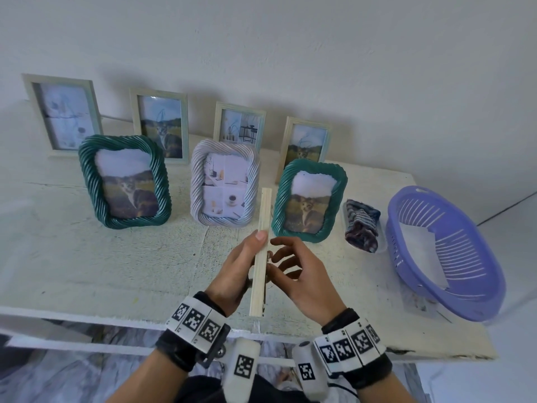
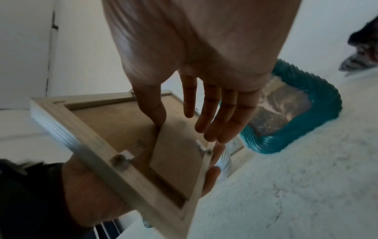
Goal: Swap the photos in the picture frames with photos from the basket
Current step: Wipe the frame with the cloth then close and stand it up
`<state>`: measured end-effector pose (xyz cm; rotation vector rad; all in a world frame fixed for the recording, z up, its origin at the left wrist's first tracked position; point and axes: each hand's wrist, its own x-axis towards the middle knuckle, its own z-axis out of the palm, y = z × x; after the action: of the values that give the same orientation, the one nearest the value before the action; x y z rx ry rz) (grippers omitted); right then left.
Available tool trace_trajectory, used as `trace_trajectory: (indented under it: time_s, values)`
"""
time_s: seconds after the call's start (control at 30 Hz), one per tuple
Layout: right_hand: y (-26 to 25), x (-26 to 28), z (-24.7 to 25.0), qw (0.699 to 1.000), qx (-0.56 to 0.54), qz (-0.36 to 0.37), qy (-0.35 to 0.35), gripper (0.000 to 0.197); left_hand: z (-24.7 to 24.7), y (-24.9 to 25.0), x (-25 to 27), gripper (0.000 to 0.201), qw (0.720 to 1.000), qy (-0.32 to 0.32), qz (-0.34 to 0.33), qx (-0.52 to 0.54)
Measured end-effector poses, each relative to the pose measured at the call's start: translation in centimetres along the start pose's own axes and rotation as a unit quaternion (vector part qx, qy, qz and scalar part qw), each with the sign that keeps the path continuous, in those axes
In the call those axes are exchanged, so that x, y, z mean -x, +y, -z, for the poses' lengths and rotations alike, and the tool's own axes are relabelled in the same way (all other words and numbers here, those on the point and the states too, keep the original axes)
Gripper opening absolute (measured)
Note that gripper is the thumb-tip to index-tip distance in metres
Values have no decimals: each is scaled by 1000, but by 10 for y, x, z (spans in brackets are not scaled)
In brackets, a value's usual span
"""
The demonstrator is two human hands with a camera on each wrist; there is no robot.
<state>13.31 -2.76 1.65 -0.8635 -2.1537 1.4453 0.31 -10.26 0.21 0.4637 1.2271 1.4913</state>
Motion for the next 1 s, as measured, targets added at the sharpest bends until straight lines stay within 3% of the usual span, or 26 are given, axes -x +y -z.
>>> trace_trajectory:
  time_s: [0.17, 0.27, 0.37, 0.4, 0.43, 0.5, 0.57, 0.6, 0.67, 0.77, 0.83, 0.97, 1.0]
  values:
    - [0, -2, 18, 975, 191, 106, 35, 30, 3, 3, 0, 67, 999, 16, 4, -30]
    - [-3, -2, 26, 928, 334, 144, 81, 25, 4, 5, 2, 60, 999, 22, 5, -45]
    - [-7, 1, 20, 889, 422, 136, 115, 12, 0, 8, 4, 47, 998, 25, -4, -58]
    - [-8, 3, 16, 902, 398, 127, 111, 12, -2, 9, 5, 47, 997, 25, -12, -66]
    - [-10, 5, 13, 936, 325, 96, 94, 15, -3, 9, 6, 51, 996, 23, -22, -78]
    - [-16, 7, 10, 994, 84, -11, 62, 19, -3, 8, 7, 73, 993, 24, -47, -103]
    - [-27, 8, 11, 987, -94, -117, 52, 25, 4, 4, 7, 100, 990, 40, -64, -119]
    - [-27, 7, 13, 977, -140, -153, 48, 33, 8, 3, 7, 104, 989, 47, -71, -121]
    - [-27, 3, 21, 957, -200, -202, 53, 51, 13, 7, 8, 87, 991, 57, -73, -98]
    - [-19, -3, 30, 945, -238, -219, 55, 54, 17, 21, 7, 71, 996, 57, -41, -63]
    - [-10, -6, 33, 940, -244, -232, 50, 45, 17, 30, 6, 75, 997, 33, 4, -65]
    - [5, -8, 43, 939, -241, -243, 34, 68, 11, 42, 0, 86, 993, -14, 94, -71]
    - [3, -7, 46, 938, -251, -236, 36, 66, 8, 44, -2, 85, 992, -23, 101, -76]
